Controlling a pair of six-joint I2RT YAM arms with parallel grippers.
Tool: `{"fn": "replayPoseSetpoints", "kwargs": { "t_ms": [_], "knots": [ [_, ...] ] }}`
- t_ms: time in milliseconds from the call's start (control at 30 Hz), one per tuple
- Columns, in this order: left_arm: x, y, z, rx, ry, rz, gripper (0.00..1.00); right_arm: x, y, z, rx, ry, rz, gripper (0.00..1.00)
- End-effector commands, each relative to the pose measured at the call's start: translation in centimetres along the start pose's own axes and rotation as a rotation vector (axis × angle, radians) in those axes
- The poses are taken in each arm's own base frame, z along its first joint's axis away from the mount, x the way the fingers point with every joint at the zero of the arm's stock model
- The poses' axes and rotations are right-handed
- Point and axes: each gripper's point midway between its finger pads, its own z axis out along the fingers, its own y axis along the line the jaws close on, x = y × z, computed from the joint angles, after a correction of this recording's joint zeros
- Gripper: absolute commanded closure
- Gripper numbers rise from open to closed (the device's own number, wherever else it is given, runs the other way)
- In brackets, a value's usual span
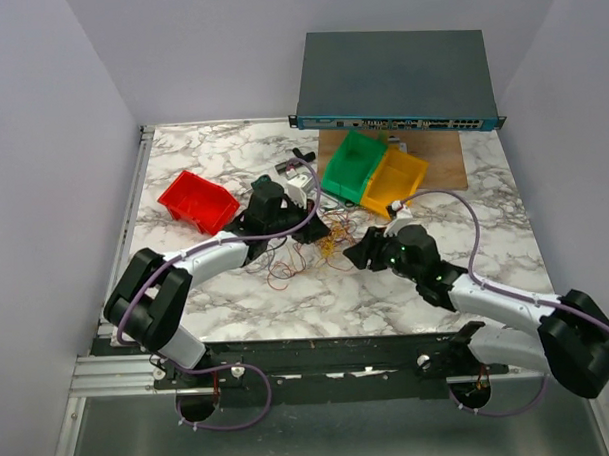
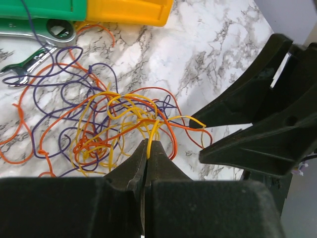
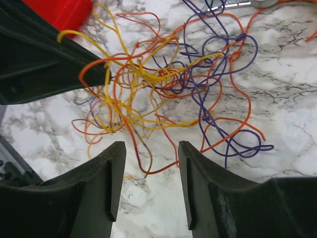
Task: Untangle the cables
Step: Untie the cable.
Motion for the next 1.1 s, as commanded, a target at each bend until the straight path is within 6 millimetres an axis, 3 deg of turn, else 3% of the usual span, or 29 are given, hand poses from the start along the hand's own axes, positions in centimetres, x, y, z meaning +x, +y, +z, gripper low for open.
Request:
{"fn": "replayPoseSetpoints", "kwargs": {
  "t_ms": [0, 200, 433, 600, 767, 867, 900, 933, 967, 1067],
  "knots": [
    [-0.6, 1.7, 0.1, -0.060, -0.010, -0.037, 1.00, 0.5, -0.3, 1.9, 0.039, 0.040, -0.033, 0.49],
    [-0.3, 2.2, 0.2, -0.055, 0.000, -0.071, 1.00, 0.1, 0.0, 4.3, 0.040, 0.024, -0.003, 0.50],
    [-0.2, 2.2, 0.4, -0.045, 0.004, -0.082, 1.00, 0.5, -1.3, 7.0, 0.119, 0.025, 0.071, 0.46],
    [-0.4, 2.5, 0.0, -0.054, -0.010, -0.087, 1.00, 1.9, -5.2, 7.9, 0.336, 0.025, 0.172, 0.43],
    [-0.7, 2.8, -0.4, -0.056, -0.033, -0.106, 1.00, 3.0, -5.8, 8.6, 0.366, 0.058, 0.202, 0.44],
    [-1.0, 2.9, -0.8, -0.052, -0.055, -0.116, 1.00, 3.2, -6.4, 8.5, 0.403, 0.067, 0.209, 0.58],
    [-1.0, 3.2, -1.0, -0.060, -0.063, -0.119, 1.00, 3.1, -6.5, 8.4, 0.413, 0.062, 0.207, 0.67],
    [-1.0, 3.4, -1.2, -0.068, -0.070, -0.125, 1.00, 3.0, -6.7, 8.2, 0.425, 0.057, 0.201, 0.84],
    [-1.1, 3.7, -1.5, -0.079, -0.081, -0.135, 1.00, 2.6, -7.1, 7.8, 0.451, 0.043, 0.194, 0.93],
    [-1.8, 4.6, -2.7, -0.114, -0.139, -0.158, 1.00, 1.0, -8.2, 6.2, 0.547, -0.010, 0.169, 0.99]
  ]
}}
